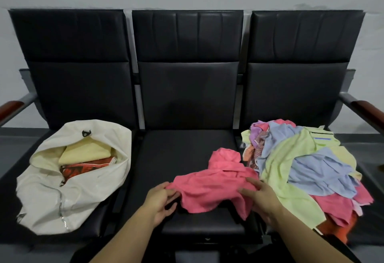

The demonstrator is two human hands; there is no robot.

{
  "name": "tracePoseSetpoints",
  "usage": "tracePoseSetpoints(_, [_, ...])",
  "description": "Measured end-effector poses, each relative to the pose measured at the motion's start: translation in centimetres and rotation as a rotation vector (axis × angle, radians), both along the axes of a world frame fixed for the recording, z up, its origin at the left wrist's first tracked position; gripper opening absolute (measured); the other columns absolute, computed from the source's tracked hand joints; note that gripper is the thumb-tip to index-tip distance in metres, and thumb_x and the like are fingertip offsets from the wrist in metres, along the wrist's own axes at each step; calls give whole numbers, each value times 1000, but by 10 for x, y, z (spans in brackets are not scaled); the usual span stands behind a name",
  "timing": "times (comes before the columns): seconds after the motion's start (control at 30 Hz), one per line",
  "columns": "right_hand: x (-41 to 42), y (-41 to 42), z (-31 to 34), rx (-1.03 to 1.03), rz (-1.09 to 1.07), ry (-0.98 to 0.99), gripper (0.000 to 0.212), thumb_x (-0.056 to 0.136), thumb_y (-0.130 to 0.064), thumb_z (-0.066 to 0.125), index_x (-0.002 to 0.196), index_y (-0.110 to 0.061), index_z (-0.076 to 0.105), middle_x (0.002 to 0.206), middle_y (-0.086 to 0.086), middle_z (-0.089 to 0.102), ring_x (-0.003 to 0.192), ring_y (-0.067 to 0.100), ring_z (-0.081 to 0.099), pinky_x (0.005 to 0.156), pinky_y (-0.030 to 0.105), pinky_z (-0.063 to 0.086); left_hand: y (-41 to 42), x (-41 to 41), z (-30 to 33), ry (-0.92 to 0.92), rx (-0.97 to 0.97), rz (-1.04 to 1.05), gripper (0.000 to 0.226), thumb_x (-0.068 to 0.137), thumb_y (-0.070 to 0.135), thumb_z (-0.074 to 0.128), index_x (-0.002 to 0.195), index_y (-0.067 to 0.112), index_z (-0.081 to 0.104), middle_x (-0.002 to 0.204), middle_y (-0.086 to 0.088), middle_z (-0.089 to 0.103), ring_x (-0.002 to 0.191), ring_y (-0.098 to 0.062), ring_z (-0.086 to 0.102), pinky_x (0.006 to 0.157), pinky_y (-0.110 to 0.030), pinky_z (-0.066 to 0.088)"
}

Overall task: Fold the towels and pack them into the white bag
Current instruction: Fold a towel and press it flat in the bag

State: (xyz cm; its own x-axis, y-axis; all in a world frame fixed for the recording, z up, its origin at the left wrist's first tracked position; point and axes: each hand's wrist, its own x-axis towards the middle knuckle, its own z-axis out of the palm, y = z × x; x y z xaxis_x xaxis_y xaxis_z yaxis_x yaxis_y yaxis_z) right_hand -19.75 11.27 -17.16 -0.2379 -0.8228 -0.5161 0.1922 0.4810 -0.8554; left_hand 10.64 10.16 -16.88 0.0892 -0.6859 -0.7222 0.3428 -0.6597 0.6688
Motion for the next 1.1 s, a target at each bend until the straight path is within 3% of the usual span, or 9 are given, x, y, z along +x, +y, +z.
tracePoseSetpoints(0.07, [4, 2, 3, -20, -14, -94, 52, 79, 20, 68, 125, -2, 56, 115, 23, 65, 104, 41, 68, 86, 49, 59, -1, 0, 0, -65, -25, 15, 42, 92, -11, 54, 119, 20, 60, 105, -11, 72, 96, -21, 68, 88, -45, 53])
tracePoseSetpoints(0.13, [6, 5, 4, 15, 36, -86, 42, 83, 22, 61, 121, 3, 61, 110, 20, 67, 100, 35, 68, 76, 37, 62, -1, -1, -2, -104, -20, 44, 43, 87, -10, 48, 117, 15, 67, 104, -12, 69, 92, -23, 64, 80, -42, 56])
tracePoseSetpoints(0.27, [0, 8, -2, 135, 86, 12, 30, 86, 16, 64, 115, 10, 69, 104, 24, 72, 92, 35, 68, 78, 36, 59, 4, 1, -3, -223, -16, 103, 23, 87, 0, 60, 104, 8, 73, 98, -9, 67, 83, -19, 59, 78, -33, 49])
tracePoseSetpoints(0.47, [-4, 16, 3, 101, 128, 42, 39, 82, 0, 78, 119, -6, 66, 101, 13, 71, 92, 31, 73, 71, 34, 62, 10, 9, -21, -370, -217, 34, 41, 86, -1, 71, 123, 15, 67, 121, -12, 68, 109, -24, 67, 105, -40, 51])
tracePoseSetpoints(0.6, [-9, 19, 9, 140, 205, 42, 43, 75, -5, 84, 115, -5, 68, 104, 13, 73, 92, 29, 74, 82, 39, 61, 15, 12, -31, -472, -216, -168, 50, 89, 11, 74, 136, 16, 58, 136, -10, 56, 115, -22, 62, 105, -37, 50])
tracePoseSetpoints(0.7, [-7, 9, 27, 145, 278, 96, 39, 79, 0, 79, 117, 0, 69, 103, 10, 74, 88, 25, 74, 65, 22, 59, 3, 15, -16, -477, -184, -260, 51, 93, 8, 67, 142, 15, 54, 136, -11, 56, 113, -22, 62, 100, -34, 51])
tracePoseSetpoints(0.77, [-4, -21, 48, 76, 260, 192, 34, 85, 2, 73, 118, -5, 68, 108, 4, 69, 87, 23, 71, 65, 18, 58, -23, 11, 13, -486, -222, -241, 56, 91, 2, 65, 145, 10, 52, 126, -12, 62, 110, -23, 62, 99, -34, 51])
tracePoseSetpoints(0.87, [9, -82, 103, -102, 156, 222, 42, 82, -5, 77, 121, -17, 68, 115, 15, 70, 102, 31, 69, 94, 43, 58, -77, 0, 88, -487, -382, -141, 61, 90, -5, 63, 147, 7, 49, 122, -13, 63, 107, -25, 62, 96, -33, 51])
tracePoseSetpoints(1.1, [37, -150, 323, -686, 1, 16, 64, 77, -6, 85, 136, -13, 61, 129, 11, 63, 105, 24, 71, 85, 38, 61, -150, 15, 315, -331, -793, 104, 61, 93, -3, 64, 150, 14, 48, 142, -14, 55, 115, -27, 64, 96, -39, 56])
